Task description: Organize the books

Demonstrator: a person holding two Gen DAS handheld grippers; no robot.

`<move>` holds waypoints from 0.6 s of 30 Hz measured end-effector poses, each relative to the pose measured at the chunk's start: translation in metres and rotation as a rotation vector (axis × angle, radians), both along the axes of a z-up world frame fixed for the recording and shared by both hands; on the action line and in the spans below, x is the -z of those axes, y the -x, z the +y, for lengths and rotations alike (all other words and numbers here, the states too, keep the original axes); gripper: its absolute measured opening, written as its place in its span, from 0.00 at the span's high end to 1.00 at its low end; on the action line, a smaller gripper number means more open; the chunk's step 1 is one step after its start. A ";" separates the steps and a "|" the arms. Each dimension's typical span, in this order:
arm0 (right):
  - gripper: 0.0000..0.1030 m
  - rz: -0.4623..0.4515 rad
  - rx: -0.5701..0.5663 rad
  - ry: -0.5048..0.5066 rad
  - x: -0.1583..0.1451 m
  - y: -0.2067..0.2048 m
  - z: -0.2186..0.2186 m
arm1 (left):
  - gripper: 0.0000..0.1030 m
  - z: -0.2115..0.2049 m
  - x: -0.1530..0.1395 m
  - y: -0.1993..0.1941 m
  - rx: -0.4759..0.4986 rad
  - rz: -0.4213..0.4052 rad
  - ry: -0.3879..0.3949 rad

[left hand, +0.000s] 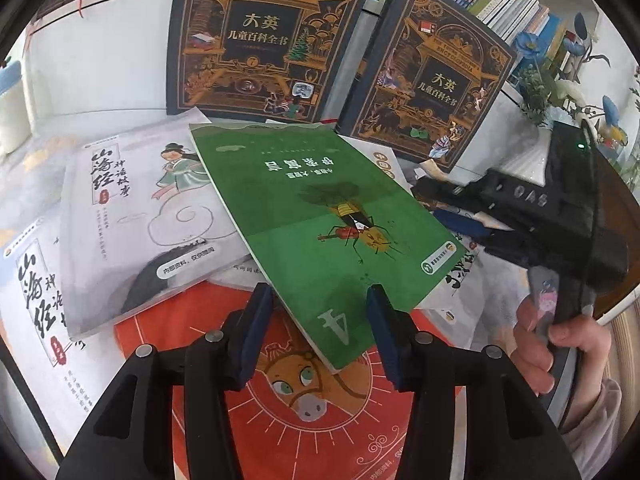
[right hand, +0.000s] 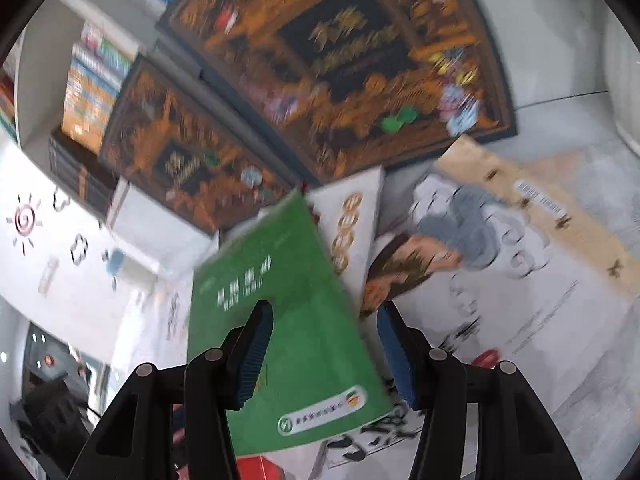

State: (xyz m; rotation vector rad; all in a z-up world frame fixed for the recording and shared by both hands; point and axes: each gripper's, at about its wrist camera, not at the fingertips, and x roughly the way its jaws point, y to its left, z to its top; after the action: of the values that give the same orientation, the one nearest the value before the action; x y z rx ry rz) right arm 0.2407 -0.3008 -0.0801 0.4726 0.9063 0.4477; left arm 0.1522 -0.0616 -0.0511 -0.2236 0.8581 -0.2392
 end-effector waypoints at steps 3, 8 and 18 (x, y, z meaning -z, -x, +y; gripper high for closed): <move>0.45 -0.020 -0.006 0.117 -0.006 0.006 0.017 | 0.55 0.000 0.000 -0.004 0.013 0.004 0.001; 0.41 0.014 -0.041 0.159 -0.005 0.024 0.027 | 0.55 0.006 -0.003 -0.004 0.003 0.040 -0.011; 0.34 0.067 -0.170 0.127 -0.010 0.092 0.044 | 0.55 0.033 -0.009 0.043 0.058 0.105 -0.012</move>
State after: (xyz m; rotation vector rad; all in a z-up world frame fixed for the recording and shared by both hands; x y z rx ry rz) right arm 0.1490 -0.2570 -0.0701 0.2970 1.0375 0.5276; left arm 0.1094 -0.0288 -0.0422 -0.2016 0.9710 -0.2784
